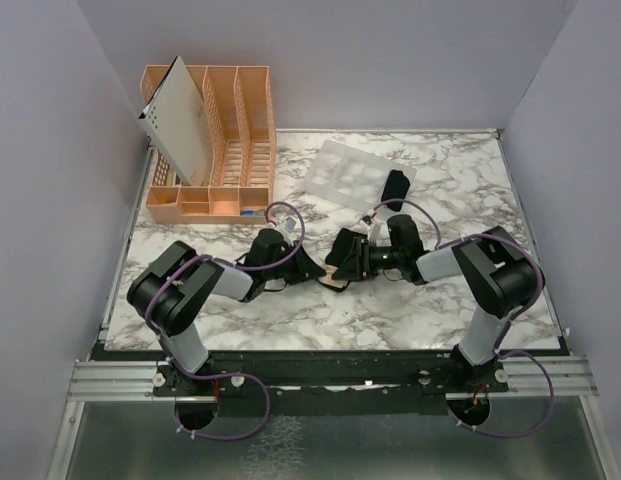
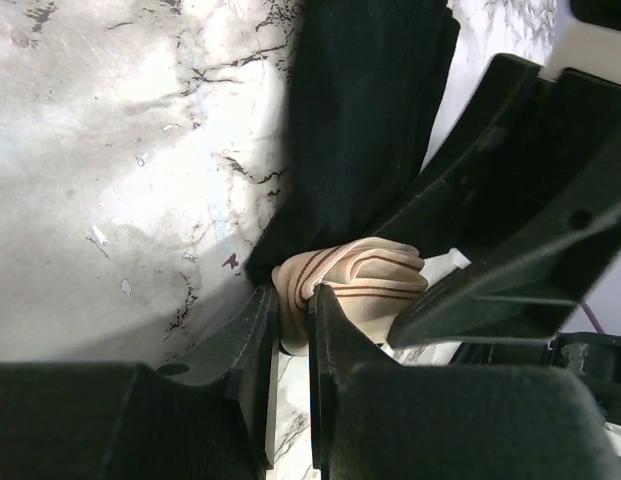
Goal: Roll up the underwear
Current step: Roll the underwear to the center of the board.
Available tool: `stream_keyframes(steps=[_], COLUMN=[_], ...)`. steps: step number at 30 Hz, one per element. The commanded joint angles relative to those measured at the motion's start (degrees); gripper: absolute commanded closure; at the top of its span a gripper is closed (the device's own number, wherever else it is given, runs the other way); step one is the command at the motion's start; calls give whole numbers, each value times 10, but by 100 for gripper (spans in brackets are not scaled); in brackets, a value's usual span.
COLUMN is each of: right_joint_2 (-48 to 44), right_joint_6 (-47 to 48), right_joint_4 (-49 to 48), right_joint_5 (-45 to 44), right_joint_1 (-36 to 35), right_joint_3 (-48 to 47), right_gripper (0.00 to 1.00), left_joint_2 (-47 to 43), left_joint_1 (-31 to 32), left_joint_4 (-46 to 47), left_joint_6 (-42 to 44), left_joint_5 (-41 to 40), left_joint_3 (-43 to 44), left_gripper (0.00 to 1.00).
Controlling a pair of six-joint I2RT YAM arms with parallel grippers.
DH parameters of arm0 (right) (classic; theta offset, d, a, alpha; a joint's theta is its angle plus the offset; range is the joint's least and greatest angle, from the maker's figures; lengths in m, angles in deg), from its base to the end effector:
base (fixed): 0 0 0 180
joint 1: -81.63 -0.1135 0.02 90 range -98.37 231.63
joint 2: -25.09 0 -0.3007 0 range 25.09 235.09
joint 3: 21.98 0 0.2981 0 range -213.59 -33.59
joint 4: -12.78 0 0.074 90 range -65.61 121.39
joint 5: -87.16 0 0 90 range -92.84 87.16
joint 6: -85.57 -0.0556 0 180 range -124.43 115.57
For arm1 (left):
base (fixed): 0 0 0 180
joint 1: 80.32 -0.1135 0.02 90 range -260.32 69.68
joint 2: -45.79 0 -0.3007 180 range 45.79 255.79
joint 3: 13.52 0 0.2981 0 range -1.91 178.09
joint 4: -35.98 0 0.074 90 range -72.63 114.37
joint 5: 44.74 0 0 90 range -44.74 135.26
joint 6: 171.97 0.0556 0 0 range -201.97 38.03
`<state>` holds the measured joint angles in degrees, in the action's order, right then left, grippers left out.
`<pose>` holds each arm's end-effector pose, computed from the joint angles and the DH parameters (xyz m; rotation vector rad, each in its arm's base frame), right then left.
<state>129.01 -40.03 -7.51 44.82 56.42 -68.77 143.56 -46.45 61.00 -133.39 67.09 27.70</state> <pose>0.2931 0.1834 0.0882 -0.3011 2.3611 1.4739 0.2642 -0.2022 0.0970 -0.1076 2.3552 -1.2213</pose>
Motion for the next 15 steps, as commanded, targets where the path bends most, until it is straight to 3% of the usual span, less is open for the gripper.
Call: stream_keyframes(steps=[1,5,10,15], right_joint_2=[-53,-133,-237,-351], right_joint_6=[66,112,214,443], right_joint_4=[48,65,78,-17], right_joint_5=[-15,-71,-174,-259], right_joint_1=[0,0,-6,-133], right_joint_3=[11,28,58,137], right_gripper=[45,35,33,32], left_joint_2=[16,-7,-38,-62], left_joint_1=[1,2,4,5], left_joint_4=[-91,-121,-246,-361], left_joint_6=[9,11,36,54], left_joint_5=[-2,-5,-41,-67], left_joint_3=[0,0,25,64], left_gripper=[100,100,100,100])
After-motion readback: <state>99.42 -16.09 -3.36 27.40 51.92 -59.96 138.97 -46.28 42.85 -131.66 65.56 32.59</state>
